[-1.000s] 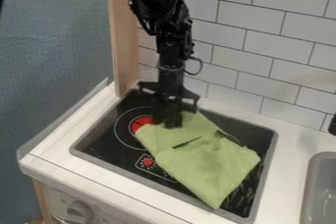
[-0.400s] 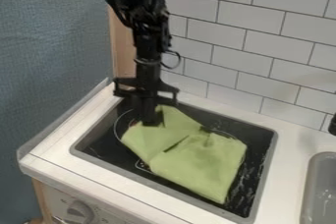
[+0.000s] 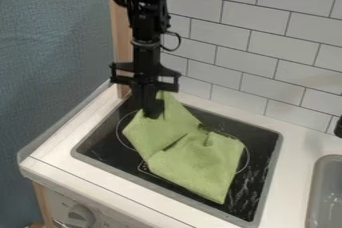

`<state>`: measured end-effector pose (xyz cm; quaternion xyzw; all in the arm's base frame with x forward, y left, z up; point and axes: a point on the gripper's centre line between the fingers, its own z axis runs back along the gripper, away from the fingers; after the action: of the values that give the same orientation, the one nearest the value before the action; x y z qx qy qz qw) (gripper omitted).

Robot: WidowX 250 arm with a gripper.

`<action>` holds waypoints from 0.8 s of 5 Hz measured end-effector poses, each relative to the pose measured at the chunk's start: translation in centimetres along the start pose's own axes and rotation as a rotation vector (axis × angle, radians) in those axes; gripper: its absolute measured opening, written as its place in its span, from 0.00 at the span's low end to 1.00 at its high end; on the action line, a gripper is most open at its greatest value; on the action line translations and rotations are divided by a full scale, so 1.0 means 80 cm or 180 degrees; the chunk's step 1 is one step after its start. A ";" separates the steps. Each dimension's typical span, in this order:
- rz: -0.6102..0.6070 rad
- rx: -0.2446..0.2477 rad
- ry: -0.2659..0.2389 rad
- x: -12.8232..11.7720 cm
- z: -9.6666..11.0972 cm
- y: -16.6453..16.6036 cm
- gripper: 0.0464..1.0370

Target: Fold the cloth from left to right

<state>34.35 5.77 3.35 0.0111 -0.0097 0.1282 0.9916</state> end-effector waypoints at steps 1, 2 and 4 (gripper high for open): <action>-0.0022 -0.0027 -0.0130 -0.002 0.029 -0.006 0.00; -0.0184 -0.0077 -0.0157 -0.011 0.039 -0.035 0.00; -0.0742 -0.0114 -0.0209 -0.028 0.043 -0.114 0.00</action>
<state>34.41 -3.69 6.59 -0.0014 -0.0431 0.0115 0.9990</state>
